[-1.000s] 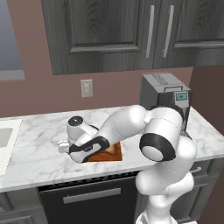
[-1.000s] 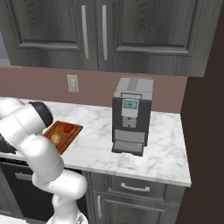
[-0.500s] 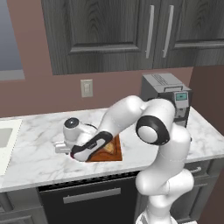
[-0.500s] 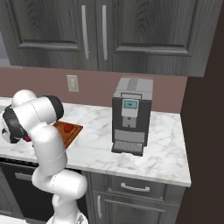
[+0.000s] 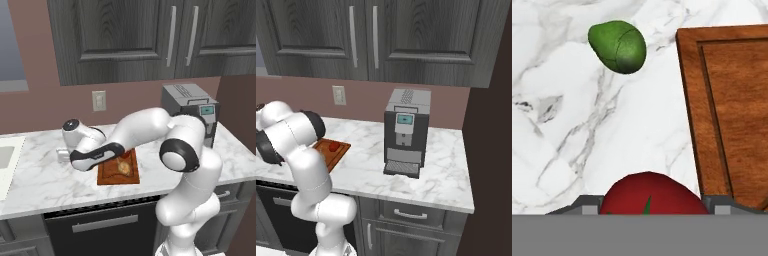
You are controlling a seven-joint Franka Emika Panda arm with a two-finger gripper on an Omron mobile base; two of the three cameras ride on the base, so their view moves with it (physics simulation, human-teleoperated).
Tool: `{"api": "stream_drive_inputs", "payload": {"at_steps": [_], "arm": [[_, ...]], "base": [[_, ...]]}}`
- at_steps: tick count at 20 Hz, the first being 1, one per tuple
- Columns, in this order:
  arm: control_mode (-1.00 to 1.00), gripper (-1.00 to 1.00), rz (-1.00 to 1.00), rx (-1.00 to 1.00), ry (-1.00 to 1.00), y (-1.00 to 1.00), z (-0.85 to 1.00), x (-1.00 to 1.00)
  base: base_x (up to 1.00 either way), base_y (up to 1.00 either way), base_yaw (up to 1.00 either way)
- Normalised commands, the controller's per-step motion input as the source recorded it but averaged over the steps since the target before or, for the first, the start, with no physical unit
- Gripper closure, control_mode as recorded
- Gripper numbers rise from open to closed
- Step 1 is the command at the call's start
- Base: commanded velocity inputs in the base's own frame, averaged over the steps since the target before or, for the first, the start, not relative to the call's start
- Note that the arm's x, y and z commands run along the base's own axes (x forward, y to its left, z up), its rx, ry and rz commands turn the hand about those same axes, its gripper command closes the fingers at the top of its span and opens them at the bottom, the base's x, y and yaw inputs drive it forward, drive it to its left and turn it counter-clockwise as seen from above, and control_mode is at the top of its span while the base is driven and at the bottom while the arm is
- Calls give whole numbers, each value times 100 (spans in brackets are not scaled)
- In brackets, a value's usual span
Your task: Place the avocado, onion, tomato, and bell pepper on the cutting board.
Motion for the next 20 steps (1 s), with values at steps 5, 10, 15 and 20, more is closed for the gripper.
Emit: {"api": "stream_drive_inputs", "payload": {"at_steps": [5, 10, 15, 20], "arm": [[-100, 100, -17, 0, 0, -56, 18, 18], [-100, 100, -11, 1, 0, -59, -4, 11], [-100, 100, -1, 5, 0, -13, 0, -1], [-100, 100, 1, -2, 0, -11, -25, -24]], "base": [[0, 0, 0], [0, 0, 0], [0, 0, 0], [0, 0, 0]]}}
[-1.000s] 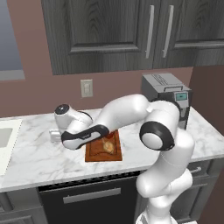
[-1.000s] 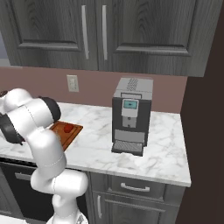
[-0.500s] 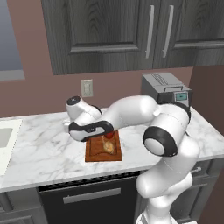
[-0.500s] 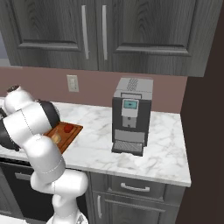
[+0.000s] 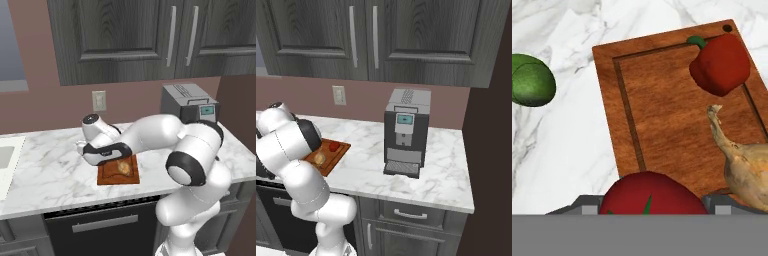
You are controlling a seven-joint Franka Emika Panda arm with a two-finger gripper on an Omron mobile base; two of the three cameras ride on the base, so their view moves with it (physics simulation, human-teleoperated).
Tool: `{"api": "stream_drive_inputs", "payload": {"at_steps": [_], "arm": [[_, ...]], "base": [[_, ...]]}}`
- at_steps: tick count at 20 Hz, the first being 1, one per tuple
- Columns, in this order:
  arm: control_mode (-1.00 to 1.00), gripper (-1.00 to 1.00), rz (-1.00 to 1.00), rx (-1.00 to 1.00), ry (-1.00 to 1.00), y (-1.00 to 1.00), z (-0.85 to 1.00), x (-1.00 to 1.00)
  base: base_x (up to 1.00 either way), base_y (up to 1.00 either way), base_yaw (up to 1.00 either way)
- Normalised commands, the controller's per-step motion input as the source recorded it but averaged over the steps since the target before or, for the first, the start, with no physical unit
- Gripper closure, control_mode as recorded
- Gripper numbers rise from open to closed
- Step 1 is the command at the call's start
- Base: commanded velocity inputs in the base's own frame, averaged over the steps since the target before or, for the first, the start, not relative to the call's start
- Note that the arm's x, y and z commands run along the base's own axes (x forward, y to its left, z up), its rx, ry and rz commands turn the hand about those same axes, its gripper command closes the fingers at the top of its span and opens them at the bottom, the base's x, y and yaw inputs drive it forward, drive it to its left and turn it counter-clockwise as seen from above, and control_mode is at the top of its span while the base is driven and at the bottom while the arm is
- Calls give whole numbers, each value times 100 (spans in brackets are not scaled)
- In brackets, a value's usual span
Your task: Place the avocado, onion, tomato, and bell pepper on the cutting board.
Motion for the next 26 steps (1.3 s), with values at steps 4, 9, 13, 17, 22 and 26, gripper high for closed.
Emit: {"api": "stream_drive_inputs", "payload": {"at_steps": [4, 9, 13, 17, 22, 26], "arm": [[-100, 100, 0, -1, 0, -14, -20, -23], [-100, 100, 0, 0, 0, -15, -16, -1], [-100, 100, 0, 0, 0, -14, -10, 0], [-100, 100, 0, -1, 0, -5, -18, 0], [-100, -100, 0, -1, 0, 0, -9, 0], [-100, -100, 0, 0, 0, 0, 0, 0]], "base": [[0, 0, 0], [0, 0, 0], [0, 0, 0], [0, 0, 0], [0, 0, 0], [0, 0, 0]]}}
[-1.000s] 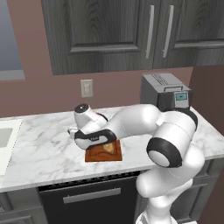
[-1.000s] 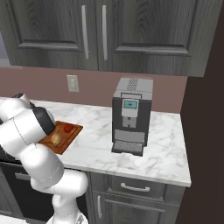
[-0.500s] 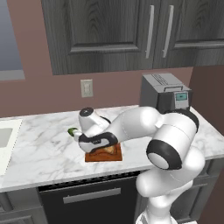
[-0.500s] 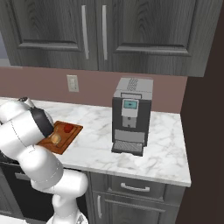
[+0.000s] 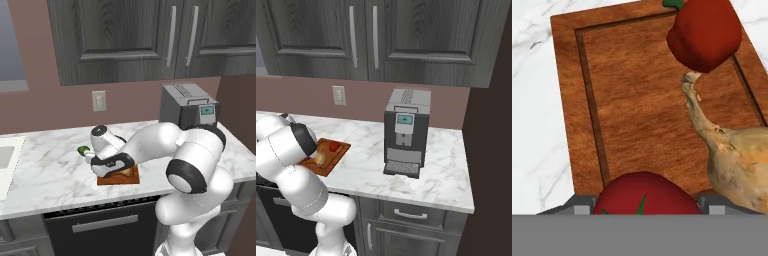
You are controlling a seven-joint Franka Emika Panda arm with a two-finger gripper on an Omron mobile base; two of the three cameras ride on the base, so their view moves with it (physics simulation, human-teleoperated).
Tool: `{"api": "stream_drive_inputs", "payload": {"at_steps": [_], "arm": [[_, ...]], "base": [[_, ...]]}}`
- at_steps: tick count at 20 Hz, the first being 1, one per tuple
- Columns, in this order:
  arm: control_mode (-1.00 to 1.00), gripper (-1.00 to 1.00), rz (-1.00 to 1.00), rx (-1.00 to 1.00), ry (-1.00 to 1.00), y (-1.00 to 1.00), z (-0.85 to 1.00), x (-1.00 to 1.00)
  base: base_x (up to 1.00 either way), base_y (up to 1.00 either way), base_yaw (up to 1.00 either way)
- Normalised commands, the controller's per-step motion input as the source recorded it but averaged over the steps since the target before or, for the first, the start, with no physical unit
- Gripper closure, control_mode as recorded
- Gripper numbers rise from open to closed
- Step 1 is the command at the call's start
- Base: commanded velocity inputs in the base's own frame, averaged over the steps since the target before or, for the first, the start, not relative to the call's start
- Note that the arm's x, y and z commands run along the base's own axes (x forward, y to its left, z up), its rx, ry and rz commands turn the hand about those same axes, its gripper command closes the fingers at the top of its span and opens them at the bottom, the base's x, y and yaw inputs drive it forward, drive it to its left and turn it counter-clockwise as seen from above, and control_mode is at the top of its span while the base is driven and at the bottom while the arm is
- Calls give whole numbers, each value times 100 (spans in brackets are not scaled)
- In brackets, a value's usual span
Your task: Place the avocado, onion, tomato, and bell pepper on the cutting board.
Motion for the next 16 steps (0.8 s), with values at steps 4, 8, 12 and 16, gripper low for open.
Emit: {"api": "stream_drive_inputs", "payload": {"at_steps": [4, 8, 12, 16], "arm": [[-100, -100, 0, 0, 0, -7, 5, 0], [-100, -100, -1, 0, 0, -25, 6, -2], [-100, -100, -2, 0, 1, -29, 17, -3], [-100, -100, 0, 5, -1, -1, 59, 15]], "base": [[0, 0, 0], [0, 0, 0], [0, 0, 0], [0, 0, 0]]}}
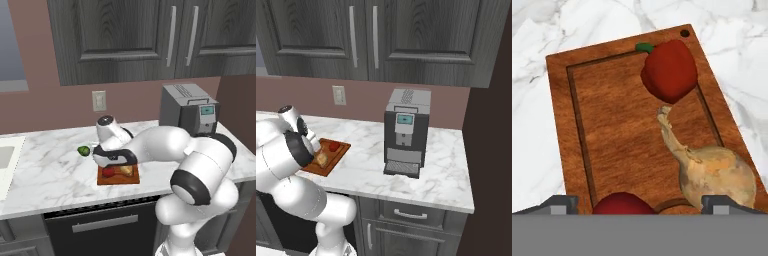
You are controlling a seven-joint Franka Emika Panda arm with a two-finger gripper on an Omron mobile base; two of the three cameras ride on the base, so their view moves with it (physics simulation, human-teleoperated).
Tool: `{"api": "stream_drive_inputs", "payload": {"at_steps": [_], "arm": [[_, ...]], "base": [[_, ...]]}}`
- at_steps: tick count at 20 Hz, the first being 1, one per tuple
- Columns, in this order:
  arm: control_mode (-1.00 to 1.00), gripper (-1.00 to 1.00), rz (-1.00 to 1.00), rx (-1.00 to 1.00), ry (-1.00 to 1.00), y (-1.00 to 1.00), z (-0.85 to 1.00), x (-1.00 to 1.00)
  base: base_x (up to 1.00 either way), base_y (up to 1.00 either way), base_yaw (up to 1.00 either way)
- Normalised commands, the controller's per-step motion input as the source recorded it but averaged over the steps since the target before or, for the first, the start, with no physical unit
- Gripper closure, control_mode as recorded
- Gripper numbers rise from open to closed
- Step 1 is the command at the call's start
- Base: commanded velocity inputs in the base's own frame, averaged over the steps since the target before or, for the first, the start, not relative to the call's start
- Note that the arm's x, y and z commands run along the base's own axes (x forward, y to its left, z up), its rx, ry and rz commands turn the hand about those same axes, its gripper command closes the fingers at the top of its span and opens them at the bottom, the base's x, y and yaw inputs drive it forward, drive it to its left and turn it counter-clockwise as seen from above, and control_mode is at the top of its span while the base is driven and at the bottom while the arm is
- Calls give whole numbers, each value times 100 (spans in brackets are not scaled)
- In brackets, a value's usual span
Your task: Place the avocado, onion, tomato, and bell pepper on the cutting board.
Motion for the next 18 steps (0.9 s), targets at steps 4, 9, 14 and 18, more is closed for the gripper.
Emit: {"api": "stream_drive_inputs", "payload": {"at_steps": [4, 9, 14, 18], "arm": [[-100, -100, 0, 2, -2, 10, 78, 2], [-100, -100, 0, 0, -1, 11, 72, 10], [-100, -100, 6, 0, -2, 16, -21, 56], [-100, -100, 6, 1, -4, 17, -20, 61]], "base": [[0, 0, 0], [0, 0, 0], [0, 0, 0], [0, 0, 0]]}}
